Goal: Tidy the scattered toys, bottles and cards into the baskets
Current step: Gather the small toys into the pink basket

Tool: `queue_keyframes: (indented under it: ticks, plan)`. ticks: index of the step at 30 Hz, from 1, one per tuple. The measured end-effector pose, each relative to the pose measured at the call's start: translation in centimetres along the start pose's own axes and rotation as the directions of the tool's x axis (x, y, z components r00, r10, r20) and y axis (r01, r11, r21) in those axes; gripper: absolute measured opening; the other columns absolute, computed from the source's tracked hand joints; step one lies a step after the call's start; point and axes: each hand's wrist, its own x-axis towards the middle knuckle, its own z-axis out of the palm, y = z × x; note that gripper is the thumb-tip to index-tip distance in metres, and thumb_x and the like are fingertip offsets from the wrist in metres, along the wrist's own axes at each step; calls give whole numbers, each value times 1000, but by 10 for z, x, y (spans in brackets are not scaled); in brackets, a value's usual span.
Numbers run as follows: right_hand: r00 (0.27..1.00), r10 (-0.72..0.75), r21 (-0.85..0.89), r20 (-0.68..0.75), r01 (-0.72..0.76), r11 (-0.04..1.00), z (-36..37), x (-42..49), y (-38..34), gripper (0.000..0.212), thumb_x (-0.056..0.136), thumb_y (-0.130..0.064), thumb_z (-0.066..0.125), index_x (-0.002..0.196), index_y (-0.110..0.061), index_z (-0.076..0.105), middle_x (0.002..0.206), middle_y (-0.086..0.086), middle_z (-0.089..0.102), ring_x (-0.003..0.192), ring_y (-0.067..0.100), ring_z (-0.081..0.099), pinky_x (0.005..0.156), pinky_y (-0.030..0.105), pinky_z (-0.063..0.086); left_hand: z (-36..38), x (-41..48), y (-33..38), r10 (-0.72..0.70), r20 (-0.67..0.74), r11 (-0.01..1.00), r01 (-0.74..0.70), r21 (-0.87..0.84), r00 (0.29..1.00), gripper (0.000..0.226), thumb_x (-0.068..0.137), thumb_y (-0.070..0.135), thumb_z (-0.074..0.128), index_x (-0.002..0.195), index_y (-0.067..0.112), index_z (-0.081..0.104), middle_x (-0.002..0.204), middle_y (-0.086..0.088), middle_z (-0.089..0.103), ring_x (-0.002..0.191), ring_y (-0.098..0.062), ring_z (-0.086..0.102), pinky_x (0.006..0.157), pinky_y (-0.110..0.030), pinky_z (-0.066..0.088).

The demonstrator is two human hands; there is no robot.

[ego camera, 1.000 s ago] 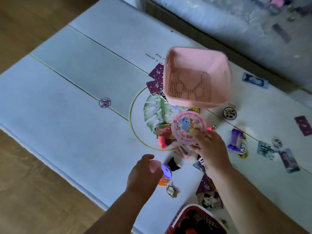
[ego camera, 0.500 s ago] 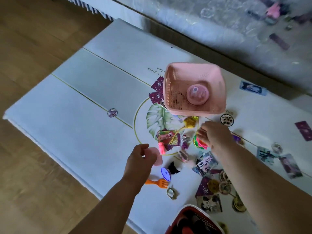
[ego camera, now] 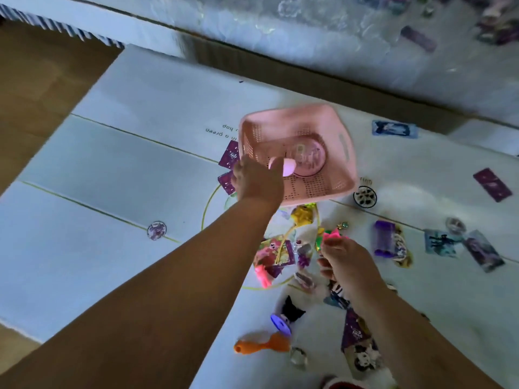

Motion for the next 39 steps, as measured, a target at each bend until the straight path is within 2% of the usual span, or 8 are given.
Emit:
queue_keyframes:
  ticks: [4, 7, 10, 18, 24, 29, 33, 39]
  plan:
    - [984, -155, -308, -91, 120, 944, 17, 18, 1, 3, 92, -26, 58, 90, -28, 58, 96, 3, 68, 87, 23, 67, 84, 42, 55, 6, 38, -31, -114, 51, 983, 105, 152, 992, 69, 89, 38, 60, 144, 5, 33, 138, -16, 47, 125, -37, 48, 100, -46, 45]
    - [982, -179, -431, -68, 133, 893, 26, 28, -1, 14, 94, -23, 56, 107, -25, 61, 103, -4, 65, 89, 12, 60, 80, 24, 45, 6, 52, -53, -223, 296, 958, 266, -112, 929, 34, 94, 30, 57, 117, 5, 55, 98, -13, 65, 85, -30, 66, 67, -36, 54]
    - [983, -184, -559, -14, 145, 817, 35, 36, 2, 28, 92, -19, 56, 120, -23, 59, 107, -6, 59, 93, 12, 57, 81, 24, 43, 2, 51, -54, -241, 431, 863, 395, -314, 870, 17, 99, 8, 41, 87, 8, 54, 71, -10, 68, 66, -28, 67, 67, -37, 57]
    - [947, -313, -867, 75, 217, 449, 69, 87, -1, 62, 95, -14, 51, 150, -21, 23, 154, 14, 20, 141, 32, 24, 113, 42, 27, -55, 50, -80, -188, 320, 652, 362, -667, 929, 15, 93, -4, 34, 91, 4, 47, 86, -21, 68, 65, -29, 72, 51, -28, 57]
    - [921, -377, -964, 95, 180, 197, 76, 88, 11, 41, 90, -9, 52, 129, -16, 44, 124, 12, 41, 113, 30, 44, 88, 39, 44, -94, 48, -116, -290, 46, 610, 222, -761, 956, 23, 88, -5, 37, 90, 6, 57, 78, -12, 70, 66, -28, 72, 68, -38, 62]
    - [825, -565, -713, 30, 413, 566, 81, 65, 6, 36, 79, -18, 71, 110, -14, 53, 109, 4, 46, 103, 27, 52, 87, 30, 43, -116, 42, -145, -385, -45, 636, 229, -737, 922, 27, 85, -3, 40, 99, -2, 62, 84, -17, 70, 78, -34, 73, 62, -32, 59]
    - [606, -794, -254, 40, 775, 578, 128, 33, -50, 34, 77, -18, 71, 105, -22, 51, 103, 0, 52, 96, 20, 58, 72, 34, 54, -124, 36, -154, -369, -53, 714, 246, -655, 928, 26, 87, -3, 41, 99, 5, 63, 103, -21, 69, 90, -35, 72, 67, -34, 59]
    - [676, -728, -348, -112, 660, 666, 165, 56, -92, 25, 93, -25, 59, 110, -7, 58, 111, 7, 57, 98, 16, 56, 77, 8, 37, -139, 34, -160, -414, -13, 681, 300, -668, 910, 27, 88, 0, 41, 100, 9, 63, 101, -18, 71, 88, -34, 72, 64, -33, 61]
